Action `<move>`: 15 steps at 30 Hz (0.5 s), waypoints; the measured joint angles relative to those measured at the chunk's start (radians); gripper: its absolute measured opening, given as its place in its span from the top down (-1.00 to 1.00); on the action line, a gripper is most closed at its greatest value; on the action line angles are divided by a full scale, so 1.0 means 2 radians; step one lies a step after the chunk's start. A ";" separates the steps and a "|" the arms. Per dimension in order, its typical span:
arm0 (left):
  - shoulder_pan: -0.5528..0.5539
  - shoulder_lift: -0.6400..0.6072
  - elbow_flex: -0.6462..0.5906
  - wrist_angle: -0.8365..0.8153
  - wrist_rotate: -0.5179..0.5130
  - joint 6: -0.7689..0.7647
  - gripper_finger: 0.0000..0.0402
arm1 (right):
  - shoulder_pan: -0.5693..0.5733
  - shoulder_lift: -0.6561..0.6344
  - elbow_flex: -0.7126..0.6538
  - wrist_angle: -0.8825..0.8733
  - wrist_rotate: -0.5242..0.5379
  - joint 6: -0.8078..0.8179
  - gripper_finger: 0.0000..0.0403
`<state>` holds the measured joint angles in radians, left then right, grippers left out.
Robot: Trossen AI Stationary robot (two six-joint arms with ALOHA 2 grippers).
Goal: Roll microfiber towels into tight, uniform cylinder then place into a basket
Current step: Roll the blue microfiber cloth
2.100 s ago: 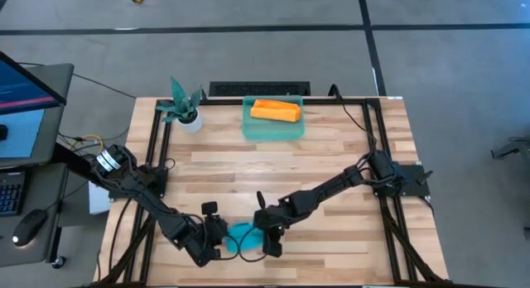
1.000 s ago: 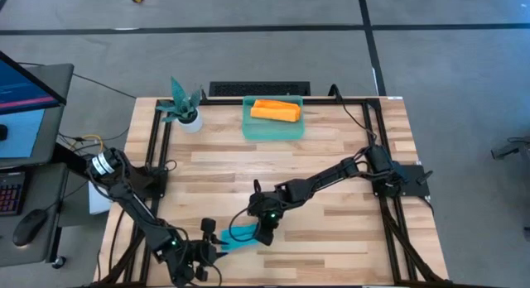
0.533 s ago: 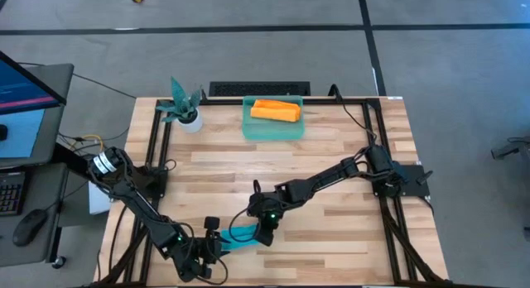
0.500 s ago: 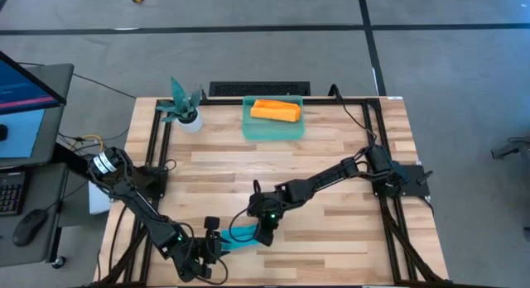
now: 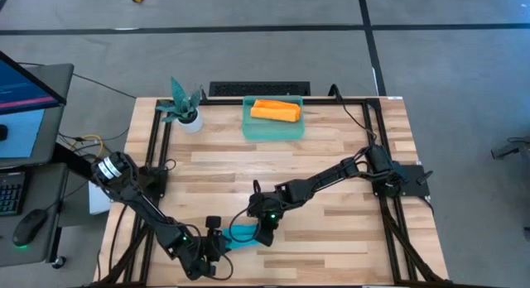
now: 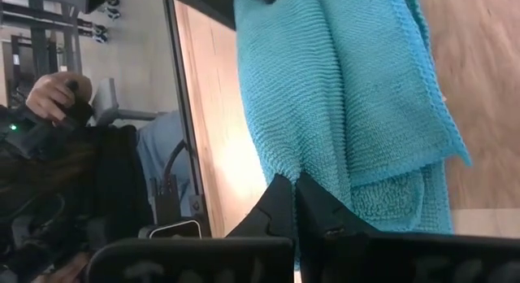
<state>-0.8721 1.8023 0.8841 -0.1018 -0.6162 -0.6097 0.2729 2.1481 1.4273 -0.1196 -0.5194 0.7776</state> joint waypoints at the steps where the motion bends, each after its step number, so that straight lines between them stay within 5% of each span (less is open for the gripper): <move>1: 0.001 0.000 0.000 -0.004 -0.003 -0.009 0.35 | 0.000 0.000 0.000 0.000 0.000 0.000 0.96; 9: 0.030 -0.002 0.001 -0.092 0.009 -0.187 0.42 | 0.006 0.000 0.000 -0.002 0.008 -0.060 0.95; 15: 0.050 -0.002 0.003 -0.064 0.039 -0.156 0.79 | 0.013 0.000 0.000 -0.010 0.013 -0.080 0.94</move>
<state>-0.7722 1.7981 0.8897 -0.2300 -0.5382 -0.9226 0.2984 2.1487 1.4277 -0.1403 -0.4936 0.6181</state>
